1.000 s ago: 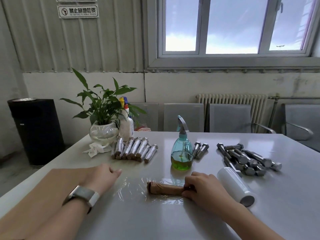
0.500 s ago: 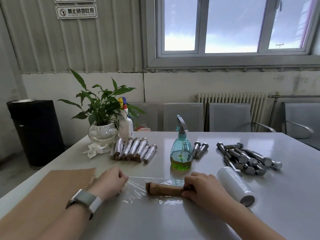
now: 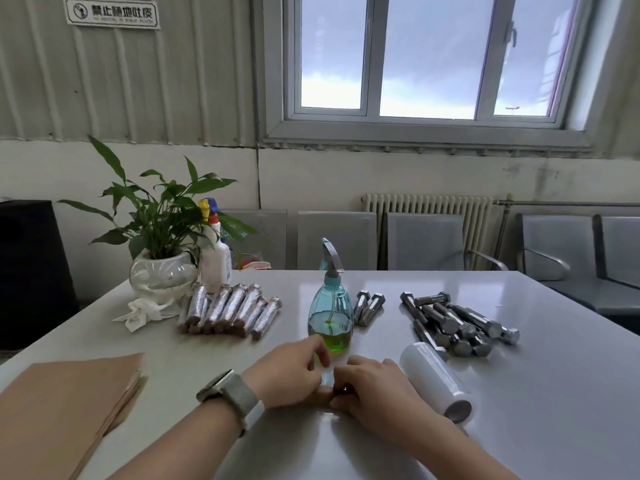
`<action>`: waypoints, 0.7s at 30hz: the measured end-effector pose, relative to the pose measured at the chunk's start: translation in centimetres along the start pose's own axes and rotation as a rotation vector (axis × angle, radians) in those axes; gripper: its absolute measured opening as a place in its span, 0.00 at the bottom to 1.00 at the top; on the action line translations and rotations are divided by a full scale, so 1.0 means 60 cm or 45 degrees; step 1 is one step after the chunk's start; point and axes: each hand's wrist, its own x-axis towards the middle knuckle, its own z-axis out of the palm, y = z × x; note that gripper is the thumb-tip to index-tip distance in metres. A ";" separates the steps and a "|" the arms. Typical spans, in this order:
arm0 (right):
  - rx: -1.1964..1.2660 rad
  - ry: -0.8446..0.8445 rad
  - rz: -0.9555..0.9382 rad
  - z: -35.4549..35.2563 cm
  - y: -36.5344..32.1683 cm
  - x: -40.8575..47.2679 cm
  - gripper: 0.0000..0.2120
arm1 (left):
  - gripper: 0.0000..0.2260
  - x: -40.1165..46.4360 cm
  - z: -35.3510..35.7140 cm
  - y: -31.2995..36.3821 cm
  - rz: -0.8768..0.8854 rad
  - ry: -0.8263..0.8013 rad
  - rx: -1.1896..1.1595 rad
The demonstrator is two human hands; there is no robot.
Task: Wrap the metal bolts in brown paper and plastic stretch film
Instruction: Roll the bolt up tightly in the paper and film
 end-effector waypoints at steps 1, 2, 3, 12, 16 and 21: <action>-0.015 -0.005 -0.011 0.000 0.000 0.001 0.08 | 0.09 0.004 0.003 -0.005 0.010 -0.040 0.067; -0.026 -0.008 -0.021 0.000 0.000 0.001 0.08 | 0.09 0.006 0.004 -0.010 0.011 -0.068 0.083; -0.032 -0.005 -0.029 -0.001 0.000 0.001 0.08 | 0.09 0.009 0.004 -0.014 -0.004 -0.093 0.024; -0.033 -0.014 -0.042 -0.004 0.001 0.002 0.09 | 0.14 0.004 0.003 -0.026 -0.078 -0.186 -0.407; 0.078 -0.050 -0.069 -0.009 0.007 0.006 0.09 | 0.15 0.004 -0.001 -0.020 -0.063 -0.223 -0.393; 0.274 -0.072 -0.207 -0.010 0.009 0.006 0.19 | 0.16 0.015 -0.006 -0.015 -0.174 -0.245 -0.507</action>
